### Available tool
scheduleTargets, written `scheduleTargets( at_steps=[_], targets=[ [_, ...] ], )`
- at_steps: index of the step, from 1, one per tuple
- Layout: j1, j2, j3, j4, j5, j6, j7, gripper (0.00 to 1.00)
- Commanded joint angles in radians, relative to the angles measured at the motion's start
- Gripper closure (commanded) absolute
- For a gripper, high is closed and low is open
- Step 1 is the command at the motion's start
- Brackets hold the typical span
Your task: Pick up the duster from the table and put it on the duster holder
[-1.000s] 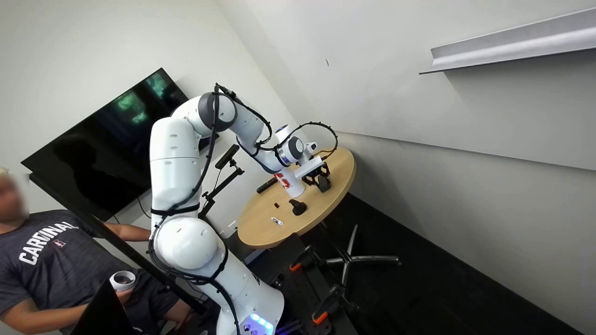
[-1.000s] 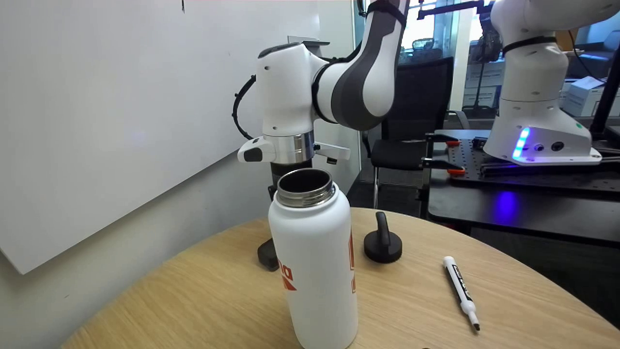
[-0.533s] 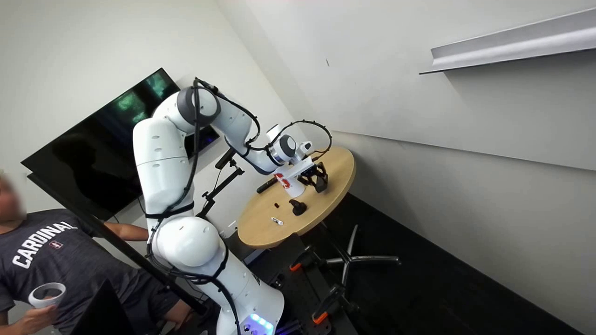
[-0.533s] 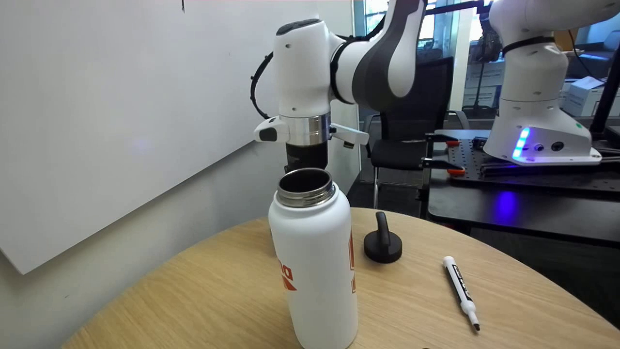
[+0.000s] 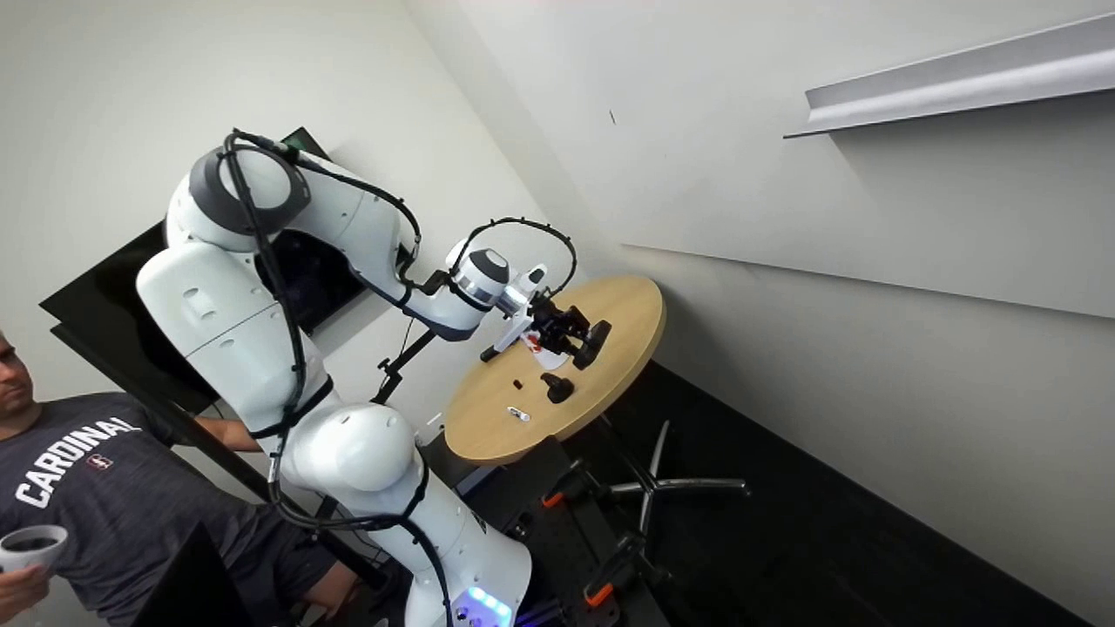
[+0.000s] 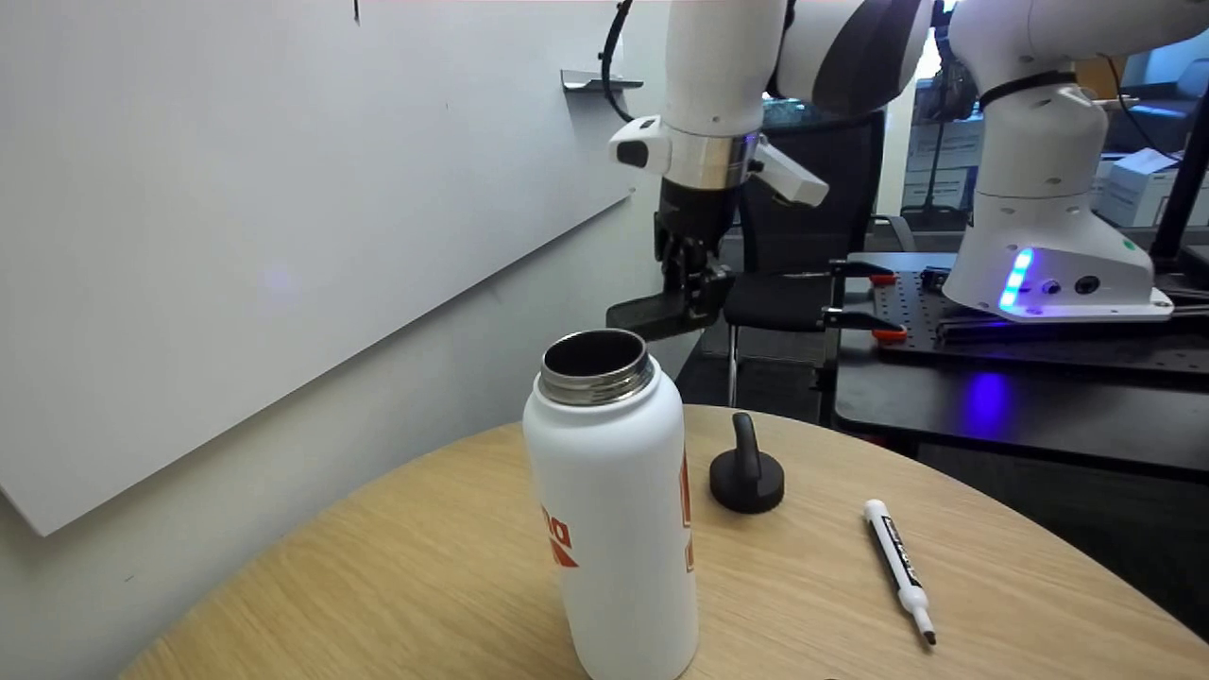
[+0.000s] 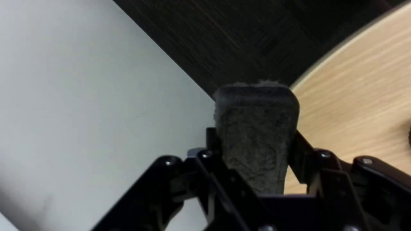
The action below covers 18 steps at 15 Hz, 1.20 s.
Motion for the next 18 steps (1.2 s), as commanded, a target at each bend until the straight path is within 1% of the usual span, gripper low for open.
scheduleTargets(
  at_steps=[1,2,4,5,6,8,12,14,15,16,18],
  targets=[
    [-0.084,-0.05,0.101,-0.036,-0.006,-0.049,0.026,0.46],
    [-0.092,-0.098,0.135,-0.07,0.0,-0.084,0.04,0.46],
    [-0.094,-0.157,0.166,-0.109,0.008,-0.107,0.05,0.46],
    [-0.096,-0.167,0.168,-0.117,0.009,-0.107,0.049,0.71],
    [-0.131,-0.18,0.164,-0.121,-0.026,-0.109,0.126,0.71],
    [-0.211,-0.227,0.178,-0.156,-0.036,-0.091,0.198,0.71],
    [-0.365,-0.329,0.143,-0.251,-0.022,0.02,0.231,0.71],
    [-0.439,-0.385,0.13,-0.305,-0.028,0.095,0.251,0.71],
    [-0.427,-0.417,0.092,-0.333,-0.032,0.124,0.277,0.71],
    [-0.433,-0.347,0.074,-0.251,-0.049,0.13,0.313,0.71],
    [-0.438,-0.377,0.042,-0.258,-0.062,0.164,0.387,0.71]
  ],
)
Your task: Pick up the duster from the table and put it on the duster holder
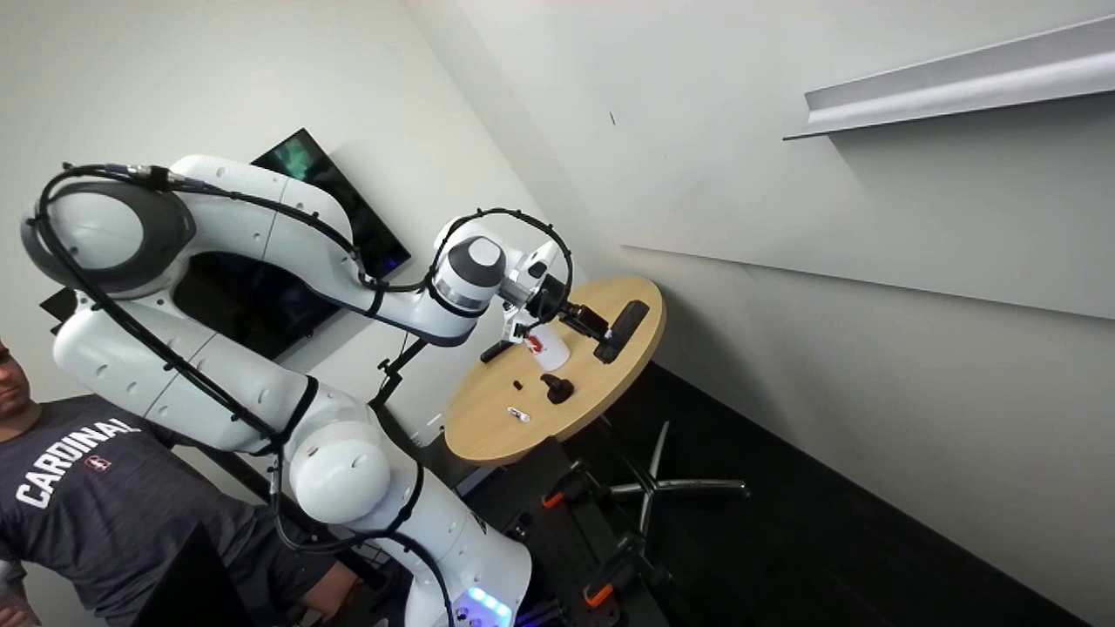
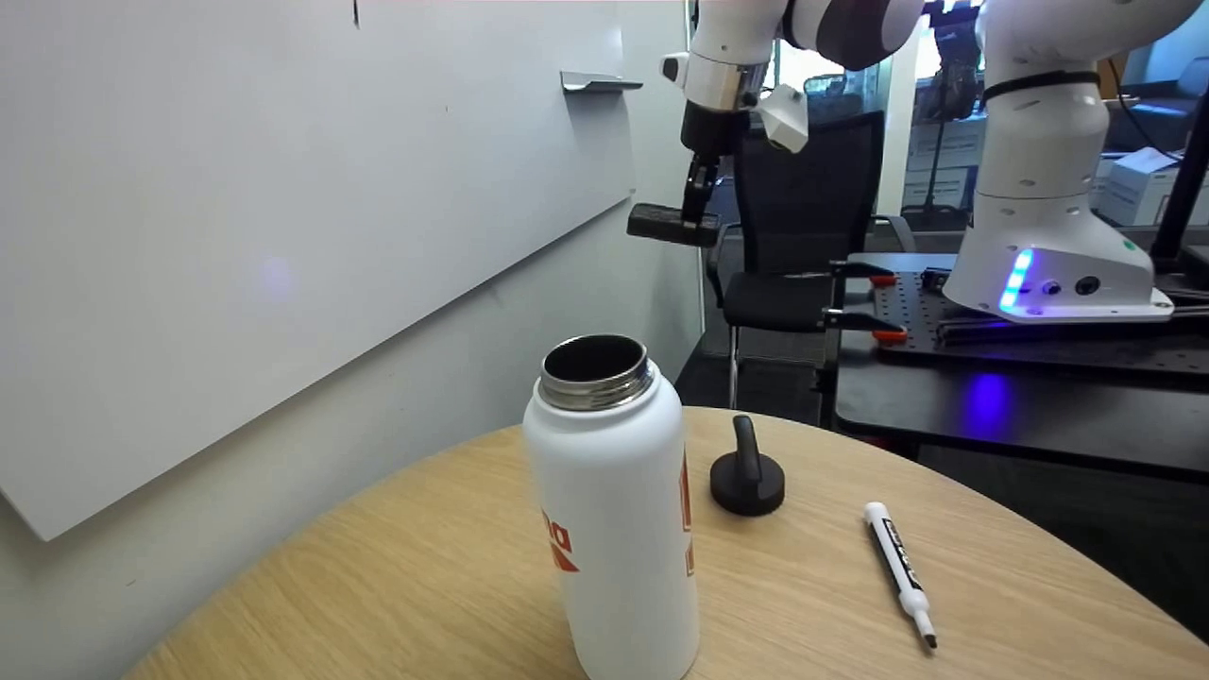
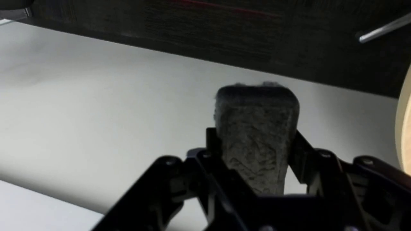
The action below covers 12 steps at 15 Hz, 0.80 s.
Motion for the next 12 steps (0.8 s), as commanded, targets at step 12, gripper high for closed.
scheduleTargets(
  at_steps=[12],
  targets=[
    [-0.093,-0.072,-0.023,0.035,-0.291,0.054,0.502,0.71]
  ],
)
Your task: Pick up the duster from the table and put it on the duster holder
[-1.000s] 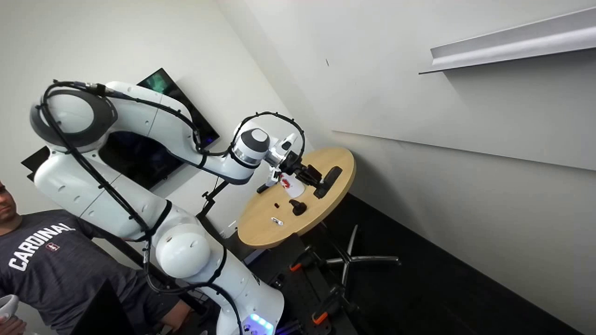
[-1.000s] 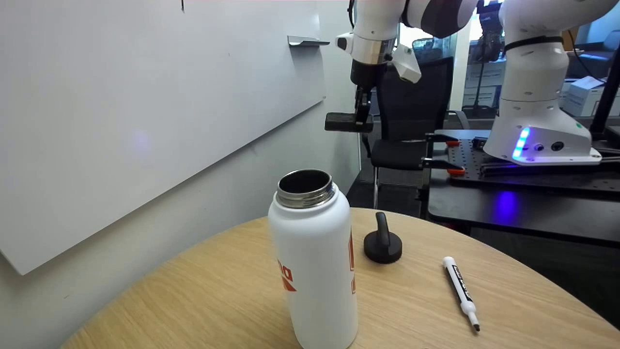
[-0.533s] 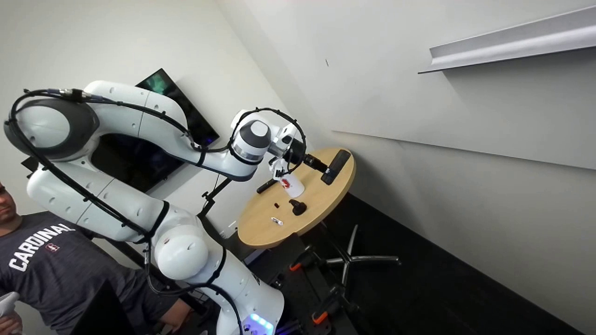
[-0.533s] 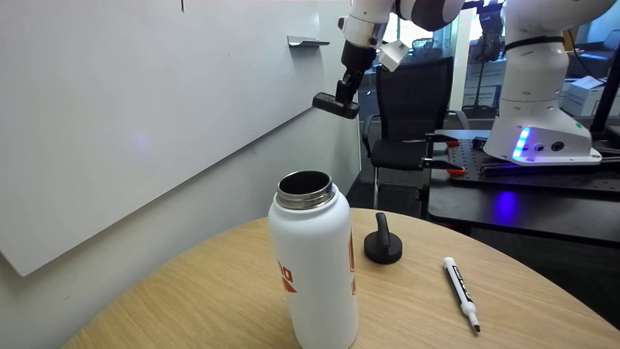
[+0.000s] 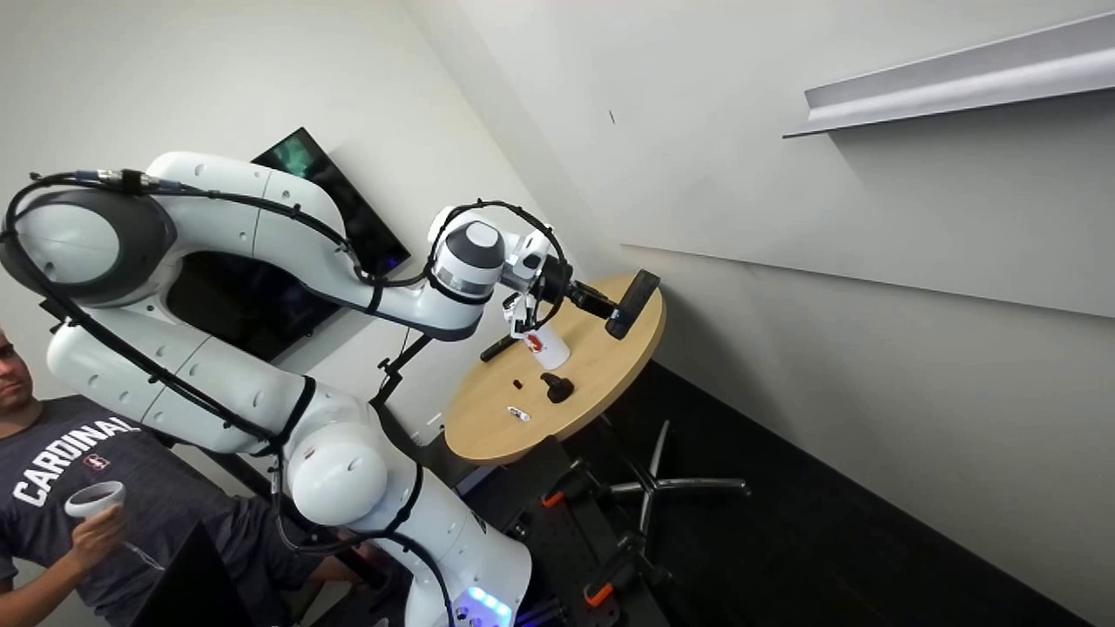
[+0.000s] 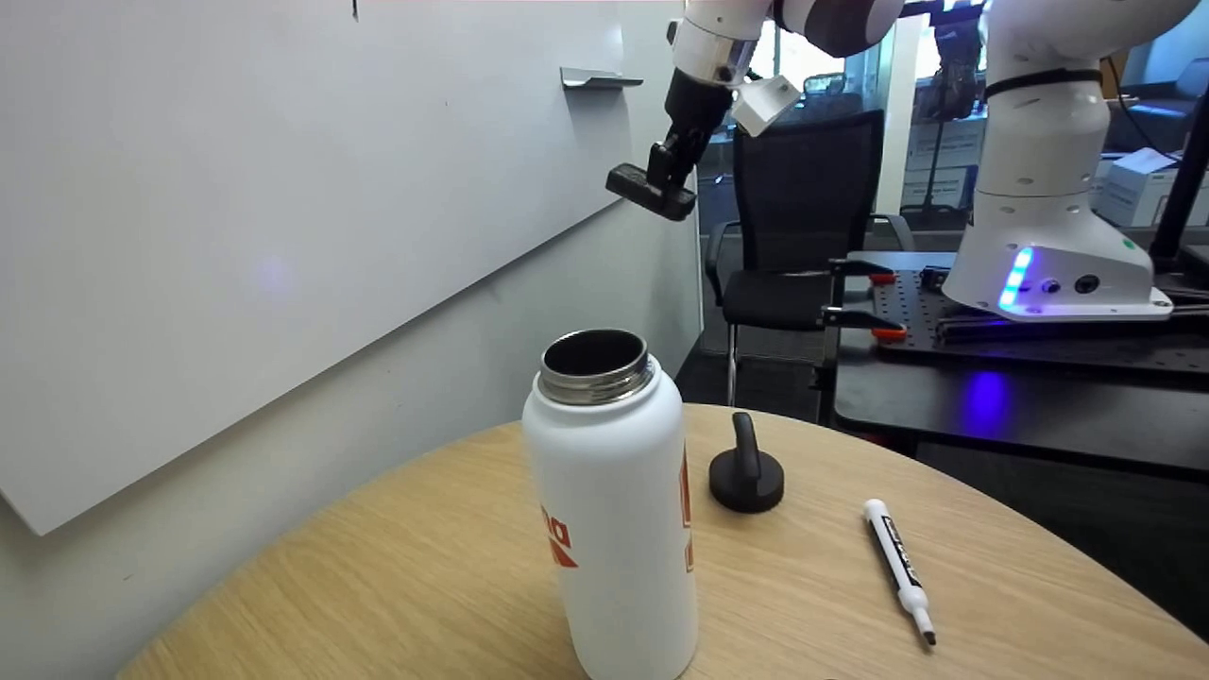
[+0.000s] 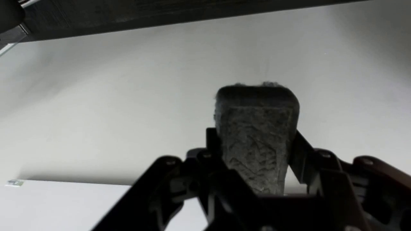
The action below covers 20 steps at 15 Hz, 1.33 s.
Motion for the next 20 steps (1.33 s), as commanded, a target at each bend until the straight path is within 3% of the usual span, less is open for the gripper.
scheduleTargets(
  at_steps=[1,16,17,18,20],
  targets=[
    [-0.08,-0.066,0.029,0.01,-0.154,-0.005,0.2,0.71],
    [-0.335,-0.479,0.025,-0.017,-0.626,-0.035,0.844,0.71],
    [-0.304,-0.413,0.004,0.003,-0.571,-0.007,0.76,0.71],
    [-0.31,-0.429,0.004,0.002,-0.58,-0.008,0.769,0.46],
    [-0.306,-0.427,0.004,0.0,-0.579,-0.008,0.767,0.46]
  ],
)
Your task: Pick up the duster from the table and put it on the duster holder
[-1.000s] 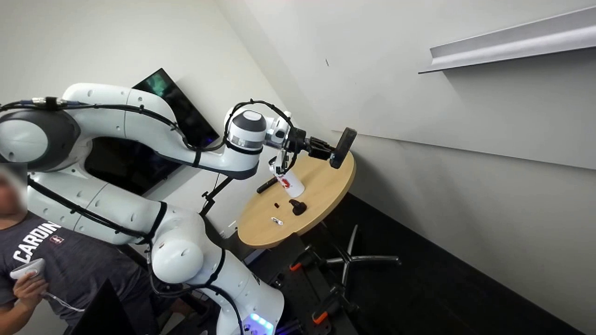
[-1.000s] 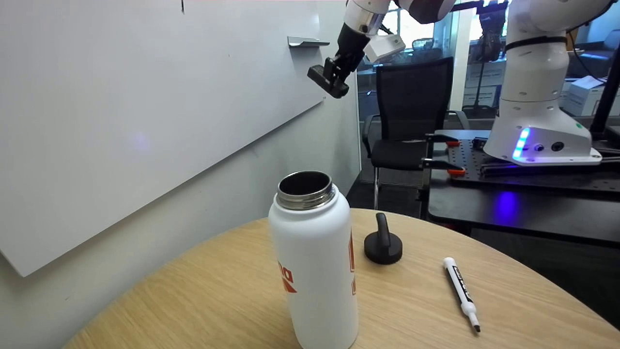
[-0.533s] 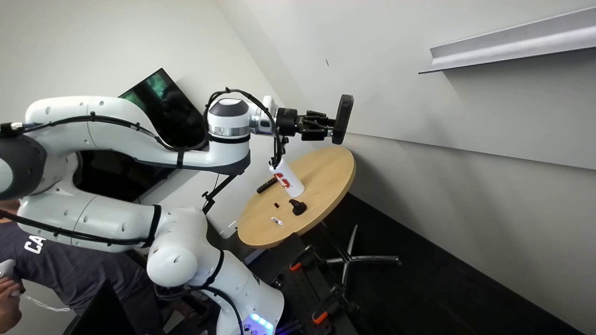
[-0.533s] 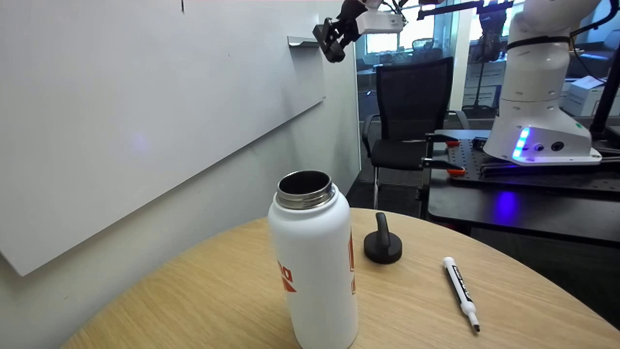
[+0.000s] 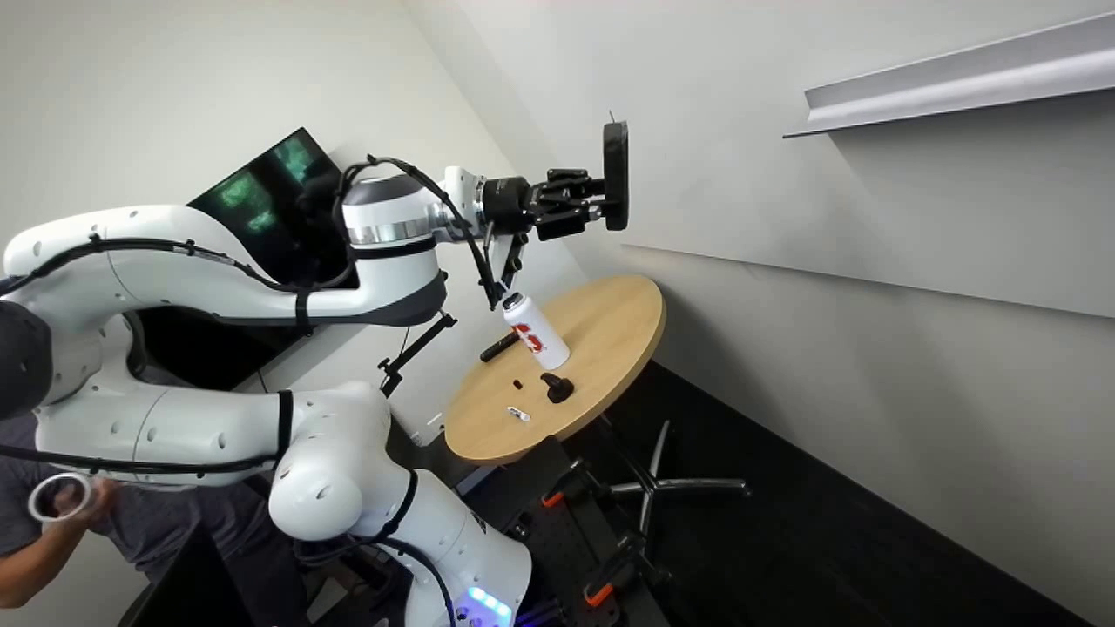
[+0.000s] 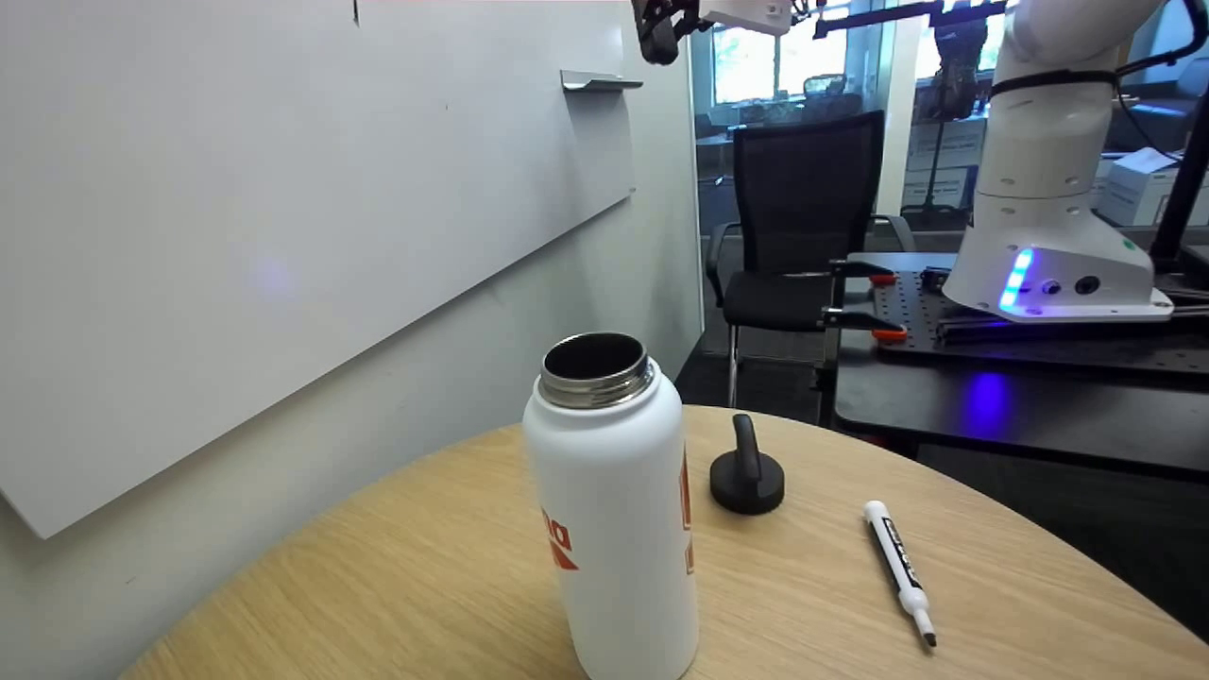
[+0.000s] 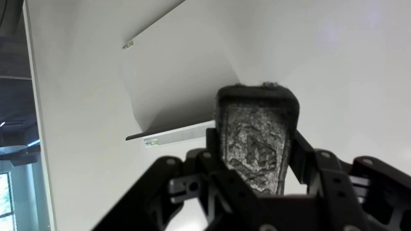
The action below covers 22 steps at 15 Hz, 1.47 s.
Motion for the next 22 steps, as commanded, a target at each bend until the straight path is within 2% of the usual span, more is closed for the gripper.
scheduleTargets(
  at_steps=[1,4,5,8,10,12,16,19,20,21,22],
  targets=[
    [0.001,0.005,0.0,0.0,0.0,0.0,0.0,0.46],
    [0.001,0.011,0.0,0.0,0.0,0.0,0.0,0.46],
    [-0.012,0.019,0.004,0.014,-0.045,0.007,0.04,0.71],
    [-0.057,0.013,-0.013,0.087,-0.32,0.103,0.141,0.71],
    [-0.025,0.033,-0.053,0.157,-0.492,0.128,0.232,0.71],
    [0.017,0.099,-0.099,0.231,-0.665,0.077,0.305,0.71],
    [0.032,0.279,-0.187,0.351,-0.95,-0.015,0.369,0.71],
    [0.058,0.41,-0.262,0.431,-1.095,-0.007,0.442,0.71],
    [0.029,0.305,-0.229,0.347,-1.021,-0.003,0.384,0.71],
    [0.032,0.341,-0.239,0.364,-1.032,-0.003,0.395,0.46],
    [0.031,0.352,-0.238,0.366,-1.029,-0.003,0.395,0.46]
  ],
)
